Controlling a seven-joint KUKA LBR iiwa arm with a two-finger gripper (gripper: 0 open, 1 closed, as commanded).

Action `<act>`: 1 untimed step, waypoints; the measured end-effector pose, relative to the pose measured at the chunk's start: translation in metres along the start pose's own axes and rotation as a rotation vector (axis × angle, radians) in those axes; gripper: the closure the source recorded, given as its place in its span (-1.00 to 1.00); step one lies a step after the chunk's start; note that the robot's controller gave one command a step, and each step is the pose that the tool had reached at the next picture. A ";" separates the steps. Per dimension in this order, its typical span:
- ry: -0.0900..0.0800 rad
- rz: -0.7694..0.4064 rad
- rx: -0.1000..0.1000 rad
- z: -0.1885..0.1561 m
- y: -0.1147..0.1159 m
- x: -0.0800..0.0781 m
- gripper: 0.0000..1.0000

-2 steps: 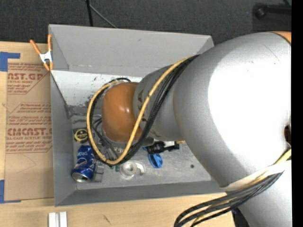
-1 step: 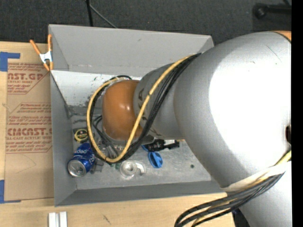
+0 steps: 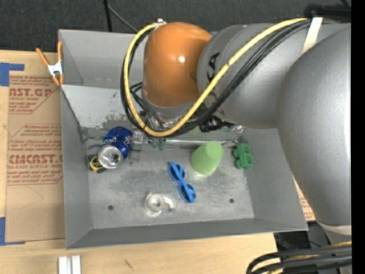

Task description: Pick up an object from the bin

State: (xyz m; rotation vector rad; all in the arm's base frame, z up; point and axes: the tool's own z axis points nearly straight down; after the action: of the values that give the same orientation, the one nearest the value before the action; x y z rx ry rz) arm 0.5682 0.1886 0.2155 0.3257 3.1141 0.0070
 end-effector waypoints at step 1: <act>0.016 -0.002 0.008 0.047 0.009 0.054 1.00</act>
Offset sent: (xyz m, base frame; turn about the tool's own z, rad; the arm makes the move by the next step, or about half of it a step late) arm -0.0471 0.0182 -0.0445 0.0014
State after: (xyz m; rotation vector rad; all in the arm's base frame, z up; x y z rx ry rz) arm 0.5179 0.2088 0.1676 0.3235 3.1313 -0.0024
